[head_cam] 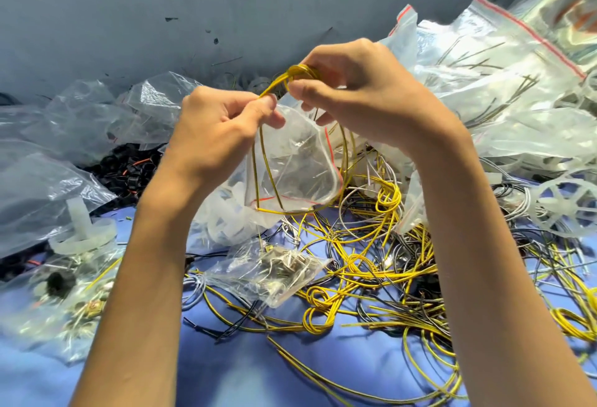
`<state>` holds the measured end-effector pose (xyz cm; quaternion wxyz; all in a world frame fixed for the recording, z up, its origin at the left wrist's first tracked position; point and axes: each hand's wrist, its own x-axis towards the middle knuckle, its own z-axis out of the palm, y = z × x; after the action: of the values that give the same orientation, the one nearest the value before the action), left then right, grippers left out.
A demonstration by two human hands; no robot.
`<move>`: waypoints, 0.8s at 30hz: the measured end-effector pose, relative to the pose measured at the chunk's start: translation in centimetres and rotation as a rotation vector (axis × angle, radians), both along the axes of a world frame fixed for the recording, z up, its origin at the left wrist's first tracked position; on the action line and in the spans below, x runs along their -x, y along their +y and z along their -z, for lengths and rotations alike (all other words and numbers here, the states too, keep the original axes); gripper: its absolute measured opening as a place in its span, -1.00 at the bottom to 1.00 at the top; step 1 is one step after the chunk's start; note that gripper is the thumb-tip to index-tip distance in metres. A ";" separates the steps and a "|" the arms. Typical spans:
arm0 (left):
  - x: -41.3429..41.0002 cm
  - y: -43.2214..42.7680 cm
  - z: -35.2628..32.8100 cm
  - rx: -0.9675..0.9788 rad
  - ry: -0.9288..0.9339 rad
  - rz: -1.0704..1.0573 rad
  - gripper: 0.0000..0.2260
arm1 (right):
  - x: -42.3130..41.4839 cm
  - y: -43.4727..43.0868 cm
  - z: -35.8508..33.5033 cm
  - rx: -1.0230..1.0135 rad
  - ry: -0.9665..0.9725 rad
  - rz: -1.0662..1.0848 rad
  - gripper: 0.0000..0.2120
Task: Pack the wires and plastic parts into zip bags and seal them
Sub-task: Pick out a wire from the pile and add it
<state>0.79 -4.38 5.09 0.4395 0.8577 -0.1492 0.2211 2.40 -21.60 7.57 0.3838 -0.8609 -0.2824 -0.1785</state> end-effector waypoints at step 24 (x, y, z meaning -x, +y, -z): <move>-0.4 -0.8 0.0 -0.141 0.057 0.082 -0.71 | 1.6 1.6 0.4 0.081 0.569 -0.280 -0.69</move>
<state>1.23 -5.21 5.14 0.3907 0.8858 -0.1867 0.1672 0.78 -20.05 7.18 0.4337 -0.8435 -0.2865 0.1352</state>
